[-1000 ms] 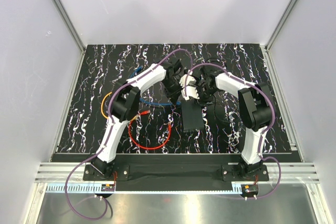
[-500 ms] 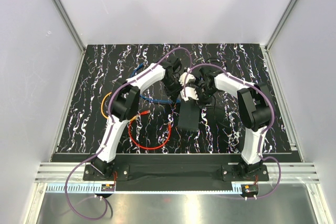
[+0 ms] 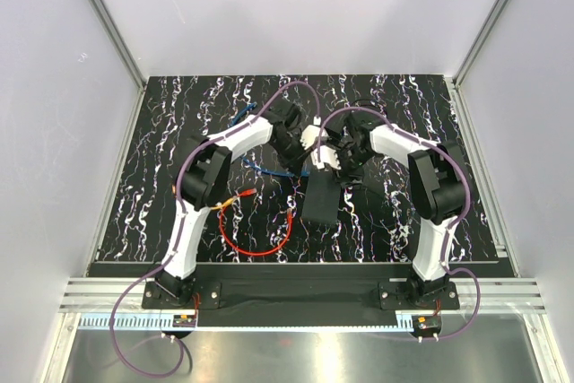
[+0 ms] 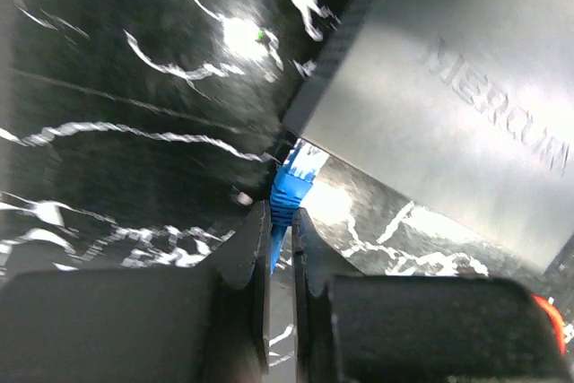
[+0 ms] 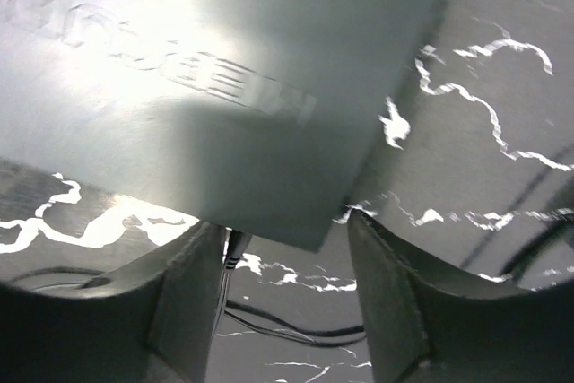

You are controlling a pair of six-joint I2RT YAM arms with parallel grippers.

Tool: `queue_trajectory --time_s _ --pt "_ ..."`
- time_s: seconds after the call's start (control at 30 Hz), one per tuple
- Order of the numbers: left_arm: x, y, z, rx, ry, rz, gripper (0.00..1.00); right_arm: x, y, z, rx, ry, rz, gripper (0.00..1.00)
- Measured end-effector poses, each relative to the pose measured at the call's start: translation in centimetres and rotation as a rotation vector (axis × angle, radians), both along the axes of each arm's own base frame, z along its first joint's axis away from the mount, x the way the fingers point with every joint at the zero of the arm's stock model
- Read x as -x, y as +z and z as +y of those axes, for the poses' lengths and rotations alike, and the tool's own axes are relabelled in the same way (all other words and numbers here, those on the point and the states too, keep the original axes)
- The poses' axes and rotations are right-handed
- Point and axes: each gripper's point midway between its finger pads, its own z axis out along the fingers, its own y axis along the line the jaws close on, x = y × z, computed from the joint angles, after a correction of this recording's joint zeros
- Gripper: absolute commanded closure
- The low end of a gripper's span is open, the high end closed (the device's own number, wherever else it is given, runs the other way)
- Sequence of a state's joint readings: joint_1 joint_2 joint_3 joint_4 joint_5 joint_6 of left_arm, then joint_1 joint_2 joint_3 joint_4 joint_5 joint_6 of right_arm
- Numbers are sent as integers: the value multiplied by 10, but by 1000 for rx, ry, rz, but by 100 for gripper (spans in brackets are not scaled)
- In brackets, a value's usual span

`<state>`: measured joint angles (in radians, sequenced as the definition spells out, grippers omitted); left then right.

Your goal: Insert the plug into the switch port

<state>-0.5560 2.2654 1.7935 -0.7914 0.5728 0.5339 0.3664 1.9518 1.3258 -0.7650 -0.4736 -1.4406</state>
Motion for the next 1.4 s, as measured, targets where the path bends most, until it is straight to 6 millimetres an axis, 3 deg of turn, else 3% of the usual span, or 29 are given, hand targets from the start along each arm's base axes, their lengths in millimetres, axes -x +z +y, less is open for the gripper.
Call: queue_trajectory --time_s 0.1,0.3,0.43,0.7,0.9,1.0,1.13,1.27,1.4 --pt "9 0 2 14 -5 20 98 -8 2 -3 -23 -22 -13 32" --pt "21 1 10 14 46 61 80 -27 5 0 -40 -63 -26 32" --pt "23 6 15 35 106 64 76 -33 9 6 -66 -59 -33 31" --pt "13 30 7 121 114 4 62 -40 29 13 -123 -54 -62 30" --pt "3 45 10 139 94 -80 59 -30 49 7 -113 -109 -6 32" --pt "0 46 24 123 84 -125 57 -26 61 4 -118 -238 81 35" --pt "29 34 28 99 -23 -125 55 -46 81 1 -196 -527 158 38" --pt "54 21 31 92 -109 -120 54 -50 84 0 -252 -774 285 45" --pt "54 19 35 86 -146 -146 55 -48 80 11 -288 -944 424 48"
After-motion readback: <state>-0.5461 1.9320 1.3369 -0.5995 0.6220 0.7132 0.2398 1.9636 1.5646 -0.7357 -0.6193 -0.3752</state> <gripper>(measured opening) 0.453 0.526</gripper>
